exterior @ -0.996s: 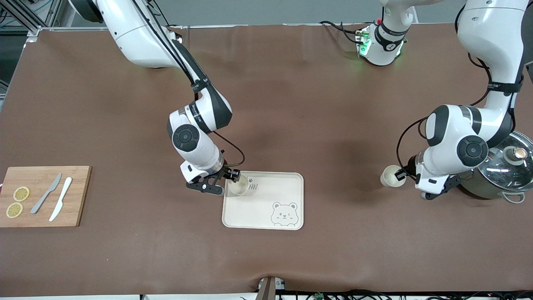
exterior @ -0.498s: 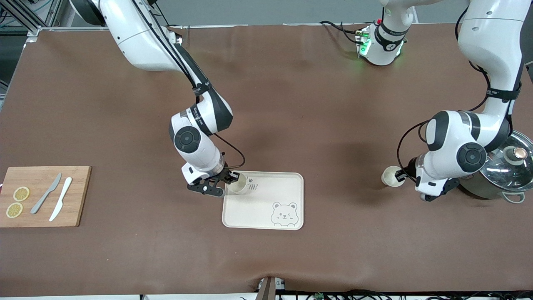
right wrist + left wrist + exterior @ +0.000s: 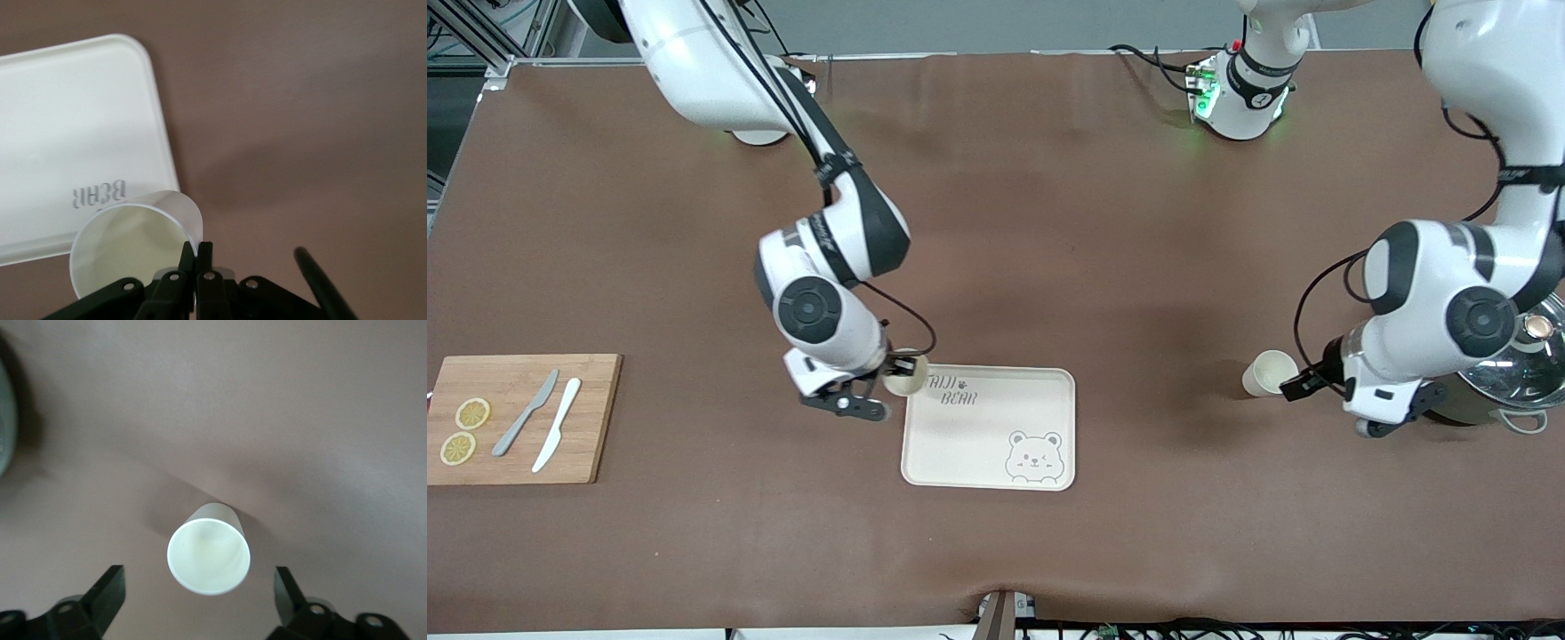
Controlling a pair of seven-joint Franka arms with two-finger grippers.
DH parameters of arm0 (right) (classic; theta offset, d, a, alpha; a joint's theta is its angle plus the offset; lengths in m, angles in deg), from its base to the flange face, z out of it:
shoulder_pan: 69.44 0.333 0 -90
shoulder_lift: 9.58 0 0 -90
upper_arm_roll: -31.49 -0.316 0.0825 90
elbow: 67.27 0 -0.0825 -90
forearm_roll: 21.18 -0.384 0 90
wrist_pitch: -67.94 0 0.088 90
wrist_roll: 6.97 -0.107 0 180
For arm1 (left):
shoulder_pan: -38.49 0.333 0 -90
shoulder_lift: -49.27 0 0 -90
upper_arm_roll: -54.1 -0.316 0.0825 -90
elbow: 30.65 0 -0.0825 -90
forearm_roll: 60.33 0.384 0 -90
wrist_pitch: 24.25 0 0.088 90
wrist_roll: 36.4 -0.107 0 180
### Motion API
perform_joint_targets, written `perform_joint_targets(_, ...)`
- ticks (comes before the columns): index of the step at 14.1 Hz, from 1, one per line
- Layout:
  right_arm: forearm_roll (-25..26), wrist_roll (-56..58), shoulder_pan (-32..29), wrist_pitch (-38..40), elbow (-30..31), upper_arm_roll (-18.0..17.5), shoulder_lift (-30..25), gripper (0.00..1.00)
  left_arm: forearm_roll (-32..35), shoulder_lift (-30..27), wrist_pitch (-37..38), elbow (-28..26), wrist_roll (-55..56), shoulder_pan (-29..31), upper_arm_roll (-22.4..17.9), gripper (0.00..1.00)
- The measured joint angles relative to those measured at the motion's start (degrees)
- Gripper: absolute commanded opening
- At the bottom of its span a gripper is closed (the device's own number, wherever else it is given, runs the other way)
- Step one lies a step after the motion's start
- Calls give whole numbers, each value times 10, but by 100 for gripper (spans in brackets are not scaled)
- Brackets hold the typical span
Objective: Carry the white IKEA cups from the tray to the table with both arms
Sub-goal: 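Open the left gripper while the right gripper carries the cup off the tray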
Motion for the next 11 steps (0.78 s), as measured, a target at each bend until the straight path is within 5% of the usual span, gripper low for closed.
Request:
perform_joint_targets(7, 7, 193, -104, 16, 142, 9, -118, 0, 0, -13, 88, 64, 0, -3, 5, 100)
perform_joint_targets(11, 7, 362, -200, -62, 277, 12, -198, 0, 0, -13, 123, 94, -5, -3, 5, 100)
